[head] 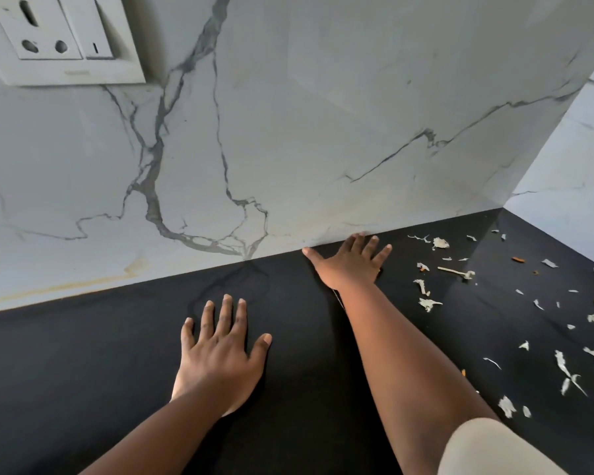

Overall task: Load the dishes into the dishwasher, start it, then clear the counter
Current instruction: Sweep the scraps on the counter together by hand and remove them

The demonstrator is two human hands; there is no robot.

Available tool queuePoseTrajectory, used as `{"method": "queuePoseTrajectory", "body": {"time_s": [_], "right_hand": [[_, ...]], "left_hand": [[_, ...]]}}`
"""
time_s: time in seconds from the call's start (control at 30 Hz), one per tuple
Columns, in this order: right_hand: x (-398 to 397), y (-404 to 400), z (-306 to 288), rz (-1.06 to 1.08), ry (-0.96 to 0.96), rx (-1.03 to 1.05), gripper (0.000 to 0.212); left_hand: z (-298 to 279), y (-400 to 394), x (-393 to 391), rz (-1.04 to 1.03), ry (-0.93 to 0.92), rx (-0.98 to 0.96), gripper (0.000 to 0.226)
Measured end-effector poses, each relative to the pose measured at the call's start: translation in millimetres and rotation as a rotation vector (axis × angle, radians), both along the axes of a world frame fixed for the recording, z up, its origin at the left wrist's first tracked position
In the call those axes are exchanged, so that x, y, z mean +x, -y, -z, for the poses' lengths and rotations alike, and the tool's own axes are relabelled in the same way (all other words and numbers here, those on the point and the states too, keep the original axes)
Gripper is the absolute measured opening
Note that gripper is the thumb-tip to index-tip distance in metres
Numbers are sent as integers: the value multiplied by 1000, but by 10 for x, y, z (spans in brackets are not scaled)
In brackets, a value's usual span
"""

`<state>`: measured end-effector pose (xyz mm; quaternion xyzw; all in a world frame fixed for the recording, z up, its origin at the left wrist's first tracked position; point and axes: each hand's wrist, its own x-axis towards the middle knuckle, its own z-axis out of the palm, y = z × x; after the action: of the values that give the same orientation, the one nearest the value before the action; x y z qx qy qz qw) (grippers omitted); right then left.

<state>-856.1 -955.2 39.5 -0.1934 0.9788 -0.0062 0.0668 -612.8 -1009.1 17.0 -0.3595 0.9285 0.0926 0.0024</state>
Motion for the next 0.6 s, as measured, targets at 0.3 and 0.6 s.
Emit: {"method": "queuePoseTrajectory", "body": {"time_s": [0.3, 0.6], "right_hand": [[408, -507, 55, 179, 61, 49, 119], [1210, -1384, 117, 202, 21, 33, 114]], "left_hand": [[-11, -3, -7, 9, 37, -7, 74], [4, 9, -7, 21, 50, -12, 76]]}}
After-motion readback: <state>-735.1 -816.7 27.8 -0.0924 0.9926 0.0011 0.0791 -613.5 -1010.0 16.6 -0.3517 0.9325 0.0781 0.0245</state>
